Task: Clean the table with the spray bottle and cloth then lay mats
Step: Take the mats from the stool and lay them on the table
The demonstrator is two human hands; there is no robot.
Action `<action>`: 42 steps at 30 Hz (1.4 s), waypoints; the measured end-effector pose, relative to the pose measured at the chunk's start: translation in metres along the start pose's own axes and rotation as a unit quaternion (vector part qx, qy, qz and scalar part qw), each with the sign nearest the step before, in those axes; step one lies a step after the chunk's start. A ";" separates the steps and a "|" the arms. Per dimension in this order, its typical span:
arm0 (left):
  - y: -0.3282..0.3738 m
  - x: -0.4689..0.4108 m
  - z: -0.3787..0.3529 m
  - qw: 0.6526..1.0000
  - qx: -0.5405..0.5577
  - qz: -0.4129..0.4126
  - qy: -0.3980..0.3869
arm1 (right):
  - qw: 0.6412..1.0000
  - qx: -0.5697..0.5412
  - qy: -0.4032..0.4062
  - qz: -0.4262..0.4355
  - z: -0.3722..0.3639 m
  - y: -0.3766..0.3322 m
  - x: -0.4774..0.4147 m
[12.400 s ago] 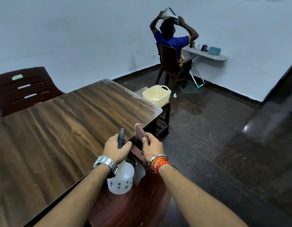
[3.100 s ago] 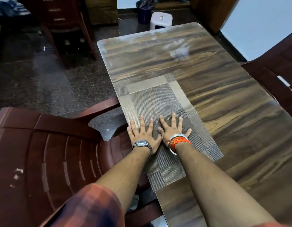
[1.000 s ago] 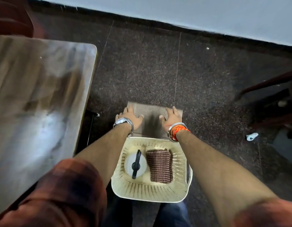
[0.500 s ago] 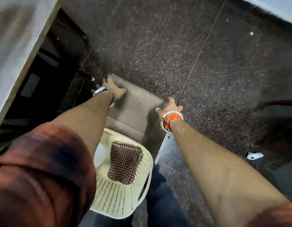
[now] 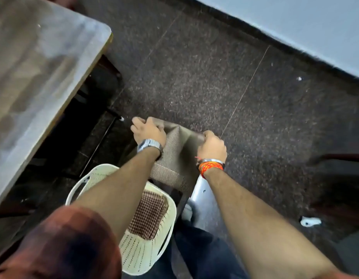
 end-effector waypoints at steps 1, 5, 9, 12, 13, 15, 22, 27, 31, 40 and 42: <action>0.010 0.007 0.004 1.000 0.012 -0.009 -0.007 | 1.000 -0.022 0.003 0.016 0.008 -0.004 -0.002; 0.054 0.028 0.027 0.997 0.071 -0.024 -0.033 | 0.985 -0.164 -0.045 0.018 0.026 0.000 -0.026; 0.101 0.037 0.049 0.990 0.137 -0.020 -0.025 | 0.972 -0.173 -0.112 0.113 0.026 -0.005 -0.060; 0.143 0.035 0.063 0.988 0.152 -0.019 0.034 | 0.963 -0.092 -0.145 0.209 0.049 -0.016 -0.088; 0.152 0.036 0.068 0.984 0.168 -0.009 0.061 | 0.958 -0.072 -0.154 0.233 0.060 -0.018 -0.097; 0.177 0.035 0.086 0.975 0.194 0.002 0.112 | 0.948 -0.069 -0.146 0.274 0.095 -0.026 -0.114; 0.227 0.020 0.153 0.956 0.252 0.047 0.144 | 0.918 -0.069 -0.092 0.381 0.201 -0.097 -0.150; 0.247 -0.010 0.206 0.930 0.322 -0.019 0.173 | 0.906 -0.111 -0.125 0.390 0.243 -0.146 -0.179; 0.241 -0.040 0.249 0.904 0.374 -0.043 0.205 | 0.942 -0.165 -0.145 0.253 0.252 -0.172 -0.241; 0.140 -0.094 0.329 0.798 0.549 -0.010 0.248 | 0.872 -0.239 -0.424 0.058 0.166 -0.277 -0.278; 0.110 -0.100 0.342 0.766 0.582 0.012 0.272 | 0.848 -0.213 -0.481 0.067 0.132 -0.302 -0.298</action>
Point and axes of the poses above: each hand's wrist, its own x-axis away from the middle knuckle, its own z-axis out of the back of the hand, y = z × x, the point moved 10 cm from there along -x, towards the middle knuckle, and after that the axes turned 14 degrees about -y, right-handed, at the moved point
